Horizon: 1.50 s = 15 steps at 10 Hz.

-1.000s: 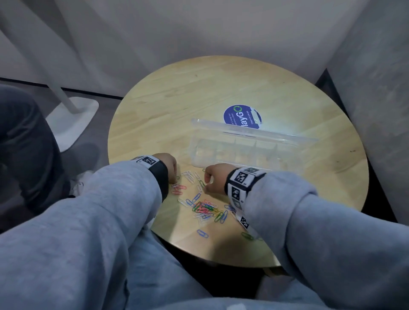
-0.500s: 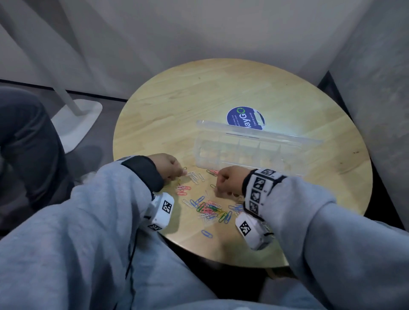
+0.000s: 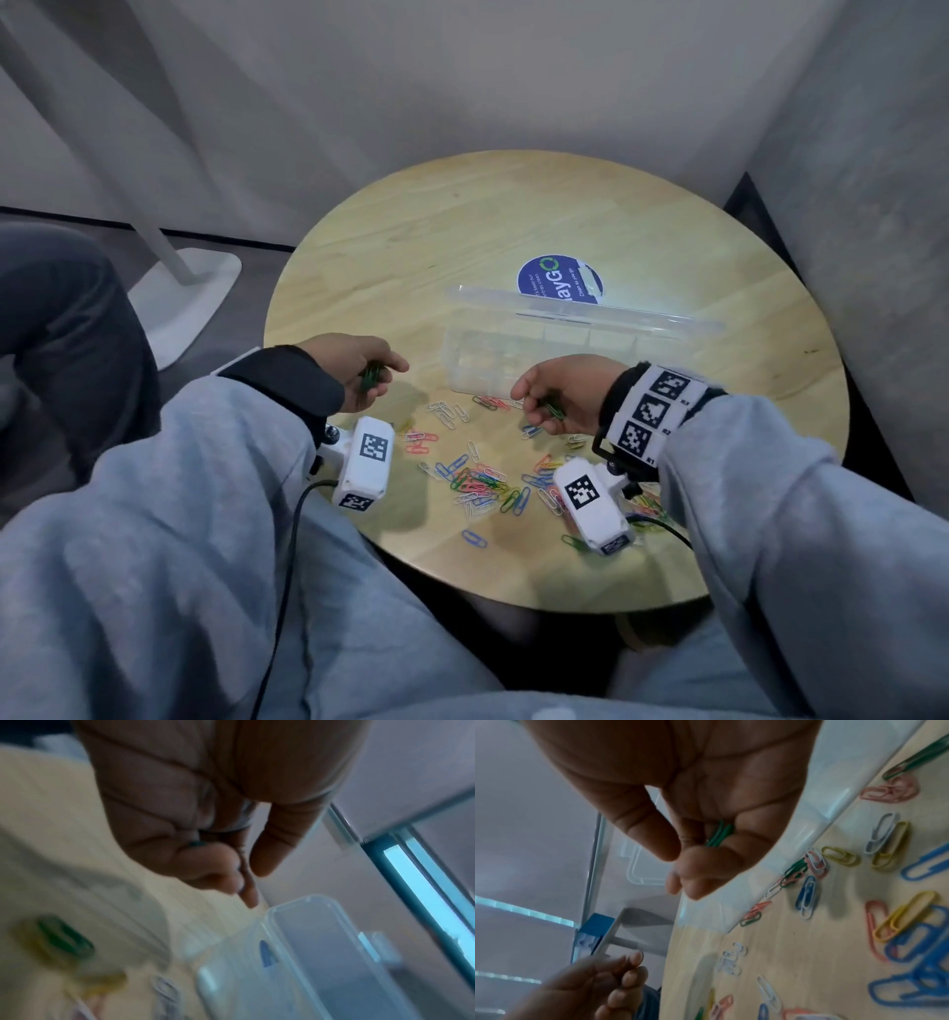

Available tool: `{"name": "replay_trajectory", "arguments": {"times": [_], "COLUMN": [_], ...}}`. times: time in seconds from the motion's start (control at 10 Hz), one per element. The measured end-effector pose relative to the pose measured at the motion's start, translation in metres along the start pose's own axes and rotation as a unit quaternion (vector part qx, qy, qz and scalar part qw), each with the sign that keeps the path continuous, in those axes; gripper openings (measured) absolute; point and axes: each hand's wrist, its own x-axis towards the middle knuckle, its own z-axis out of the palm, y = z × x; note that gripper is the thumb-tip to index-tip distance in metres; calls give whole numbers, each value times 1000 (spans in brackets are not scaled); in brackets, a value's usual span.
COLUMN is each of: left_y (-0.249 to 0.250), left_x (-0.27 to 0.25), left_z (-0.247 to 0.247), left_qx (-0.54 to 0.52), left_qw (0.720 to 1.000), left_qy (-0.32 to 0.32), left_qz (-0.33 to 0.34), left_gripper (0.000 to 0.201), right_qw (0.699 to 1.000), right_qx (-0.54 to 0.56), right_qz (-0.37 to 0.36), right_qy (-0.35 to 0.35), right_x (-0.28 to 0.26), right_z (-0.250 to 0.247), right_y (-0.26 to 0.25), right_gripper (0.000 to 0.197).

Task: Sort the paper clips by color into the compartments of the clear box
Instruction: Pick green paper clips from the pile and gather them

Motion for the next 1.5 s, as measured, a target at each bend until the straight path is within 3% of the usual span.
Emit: {"name": "replay_trajectory", "arguments": {"times": [0.1,0.2,0.4,0.5,0.6,0.7,0.8,0.9,1.0,1.1,1.2,1.3,1.4,1.5], "left_y": [1,-8,-29,-29,-30,-26,-18,-16,-16,-13,-9,-5,-1,4], "left_x": [1,11,35,36,35,31,28,26,23,15,6,-1,-3,-3], "left_z": [0,0,15,17,19,21,19,15,12,12,10,7,6,8], "left_qx": [336,516,562,568,578,571,519,335,188,75,0,-47,-79,-110], "left_qw": [940,853,823,820,814,819,855,941,980,995,998,996,993,990], "left_qy": [50,74,77,72,64,43,-1,-46,-62,-67,-65,-74,-84,-86], "left_qz": [10,12,-8,-13,-19,-17,-9,7,16,24,26,26,17,21], "left_gripper": [14,30,37,38,36,36,23,20,30,28,24,23,25,26], "right_qw": [978,906,850,823,799,785,778,778,793,809,780,763,771,849], "right_qx": [-201,-409,-515,-561,-596,-610,-621,-623,-601,-575,-619,-642,-636,-526], "right_qz": [-20,-57,-85,-76,-63,-86,-71,-59,-73,-105,-82,-44,-15,-41], "right_qy": [51,95,70,47,52,68,62,55,67,69,38,57,38,3], "right_x": [8,16,30,37,39,41,47,53,48,43,51,56,48,29], "right_z": [5,8,24,32,36,37,36,35,36,41,50,51,48,40], "right_y": [3,12,14,5,-3,-2,2,6,7,4,2,8,8,-9], "right_gripper": [11,18,55,56,45,22,11,23,18,23,14,6,3,10]}}
